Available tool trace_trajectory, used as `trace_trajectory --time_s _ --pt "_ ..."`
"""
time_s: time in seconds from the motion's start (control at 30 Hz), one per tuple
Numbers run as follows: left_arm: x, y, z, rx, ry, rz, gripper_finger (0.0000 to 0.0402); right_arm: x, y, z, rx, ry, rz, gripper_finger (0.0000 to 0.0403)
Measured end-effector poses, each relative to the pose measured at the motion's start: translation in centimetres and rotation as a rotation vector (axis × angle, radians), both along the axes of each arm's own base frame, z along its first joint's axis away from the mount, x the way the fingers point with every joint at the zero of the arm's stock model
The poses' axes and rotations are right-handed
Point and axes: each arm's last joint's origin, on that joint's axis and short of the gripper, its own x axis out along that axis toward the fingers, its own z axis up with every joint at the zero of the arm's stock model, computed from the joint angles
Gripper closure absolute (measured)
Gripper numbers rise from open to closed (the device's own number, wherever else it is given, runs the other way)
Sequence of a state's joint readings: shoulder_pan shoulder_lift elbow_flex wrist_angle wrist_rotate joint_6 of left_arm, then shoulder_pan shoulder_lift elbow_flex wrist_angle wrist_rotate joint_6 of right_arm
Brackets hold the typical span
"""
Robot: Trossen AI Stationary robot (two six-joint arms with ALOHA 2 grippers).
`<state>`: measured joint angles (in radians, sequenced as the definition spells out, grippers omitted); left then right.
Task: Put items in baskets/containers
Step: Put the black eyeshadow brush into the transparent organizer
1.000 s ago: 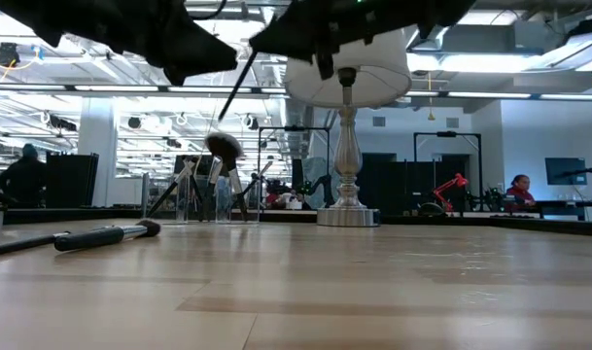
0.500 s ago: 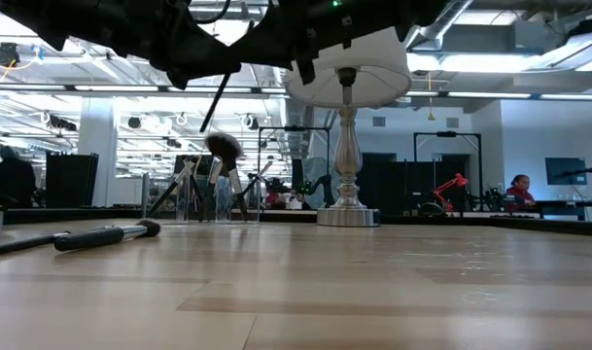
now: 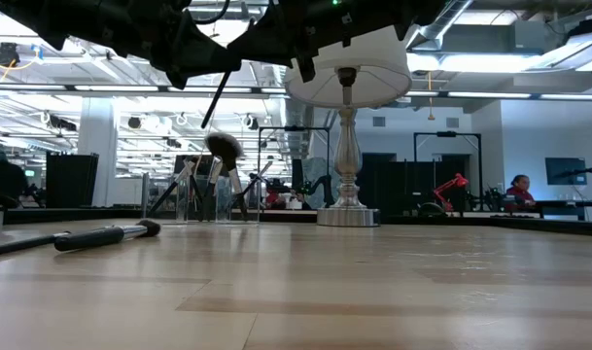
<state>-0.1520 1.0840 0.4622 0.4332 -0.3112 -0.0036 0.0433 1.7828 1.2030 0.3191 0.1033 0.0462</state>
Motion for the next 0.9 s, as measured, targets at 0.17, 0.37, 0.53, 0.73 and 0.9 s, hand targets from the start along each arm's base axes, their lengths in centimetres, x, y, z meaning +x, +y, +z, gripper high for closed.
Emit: trace_trajectory --time_s 0.17,0.37,0.53,0.73,0.9 --pt "0.0 0.0 0.0 -0.01 -0.003 0.001 0.0381 0.0 0.0 0.0 -0.001 -0.003 0.002 0.0376" --pt "-0.2 0.1 0.3 -0.01 -0.023 0.051 0.0387 -0.4 0.0 0.9 -0.006 -0.021 -0.005 0.0361" --pt "-1.7 0.6 2.1 -0.013 -0.088 0.109 0.0386 -2.7 0.0 4.6 -0.043 -0.049 0.013 0.0348" --pt "-5.3 1.6 2.5 0.03 0.003 0.319 0.0386 -6.8 0.0 8.1 -0.053 0.013 0.02 0.0343" --pt "-6.9 2.3 -0.5 0.03 0.021 0.413 0.0387 -7.7 0.7 8.3 -0.017 0.05 0.032 0.0343"
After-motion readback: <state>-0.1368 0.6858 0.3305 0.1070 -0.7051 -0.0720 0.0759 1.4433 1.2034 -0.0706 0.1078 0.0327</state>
